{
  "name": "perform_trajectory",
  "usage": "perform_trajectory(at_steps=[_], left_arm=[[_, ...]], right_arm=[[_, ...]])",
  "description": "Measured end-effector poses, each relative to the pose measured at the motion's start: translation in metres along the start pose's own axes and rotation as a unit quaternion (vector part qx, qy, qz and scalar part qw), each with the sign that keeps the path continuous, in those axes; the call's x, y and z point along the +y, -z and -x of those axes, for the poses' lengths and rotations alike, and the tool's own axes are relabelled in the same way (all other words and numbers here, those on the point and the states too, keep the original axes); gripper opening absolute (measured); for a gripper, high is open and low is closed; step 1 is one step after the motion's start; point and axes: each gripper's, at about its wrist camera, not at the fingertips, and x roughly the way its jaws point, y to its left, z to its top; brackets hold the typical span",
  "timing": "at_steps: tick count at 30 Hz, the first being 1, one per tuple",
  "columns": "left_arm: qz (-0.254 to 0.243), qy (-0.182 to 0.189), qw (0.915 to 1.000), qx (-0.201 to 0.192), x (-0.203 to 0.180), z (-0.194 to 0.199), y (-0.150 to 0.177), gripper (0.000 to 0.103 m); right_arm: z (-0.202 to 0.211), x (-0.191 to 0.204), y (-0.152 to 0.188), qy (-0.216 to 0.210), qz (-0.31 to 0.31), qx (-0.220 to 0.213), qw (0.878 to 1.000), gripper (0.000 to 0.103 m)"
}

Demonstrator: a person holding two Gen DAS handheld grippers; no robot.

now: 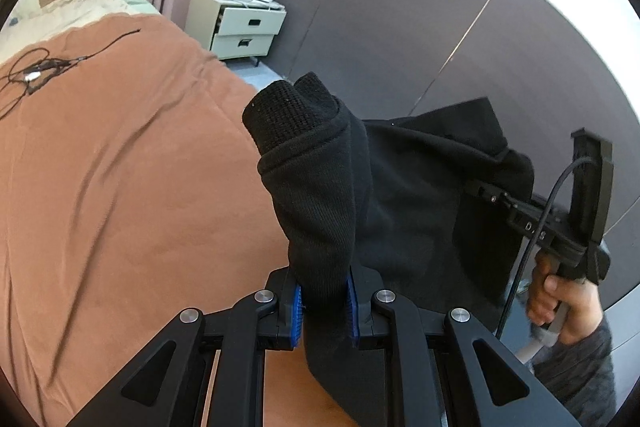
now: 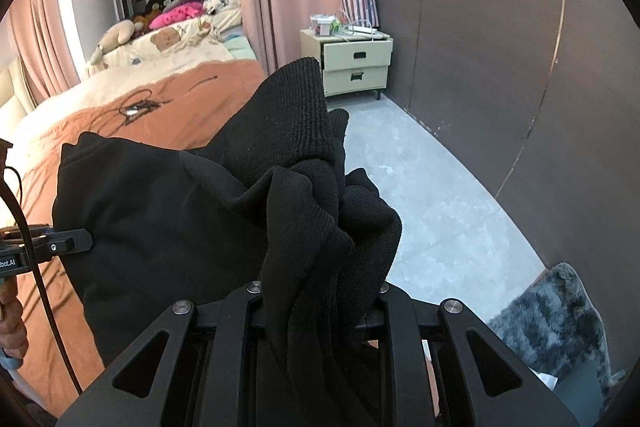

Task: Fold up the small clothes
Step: 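Lower the folded bundle onto the bed edge and open both grippers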

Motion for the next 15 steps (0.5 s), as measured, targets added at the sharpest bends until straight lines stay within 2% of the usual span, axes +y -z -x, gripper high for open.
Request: perform_trajectory(at_steps=[3, 5, 7, 9, 10, 15], left_arm=[[0.003, -0.012, 0.9997, 0.022, 0.013, -0.02, 0.001, 0.02], [0.007, -0.046, 0.9978, 0.048, 0.027, -0.036, 0.007, 0.031], [0.012, -0.065, 0.9964, 0.053, 0.036, -0.042, 0.011, 0.036], [0.014, -0.061, 0.997, 0.046, 0.042, -0.038, 0.018, 0.041], [0.012, -0.06, 0.9972, 0.042, 0.043, -0.035, 0.022, 0.046], [0.006, -0.058, 0.9972, 0.047, 0.04, -0.028, 0.043, 0.046]], right_arm=[[-0.002, -0.002, 0.01, 0.007, 0.008, 0.008, 1.0, 0.015], [-0.017, -0.003, 0.013, 0.012, 0.008, 0.034, 0.999, 0.018], [-0.034, -0.009, 0.014, 0.032, -0.015, 0.065, 0.997, 0.035], [-0.036, -0.013, 0.015, 0.059, -0.027, 0.063, 0.996, 0.049], [-0.031, -0.015, 0.016, 0.072, -0.03, 0.055, 0.995, 0.052], [0.002, -0.023, 0.026, 0.08, -0.03, 0.05, 0.995, 0.052]])
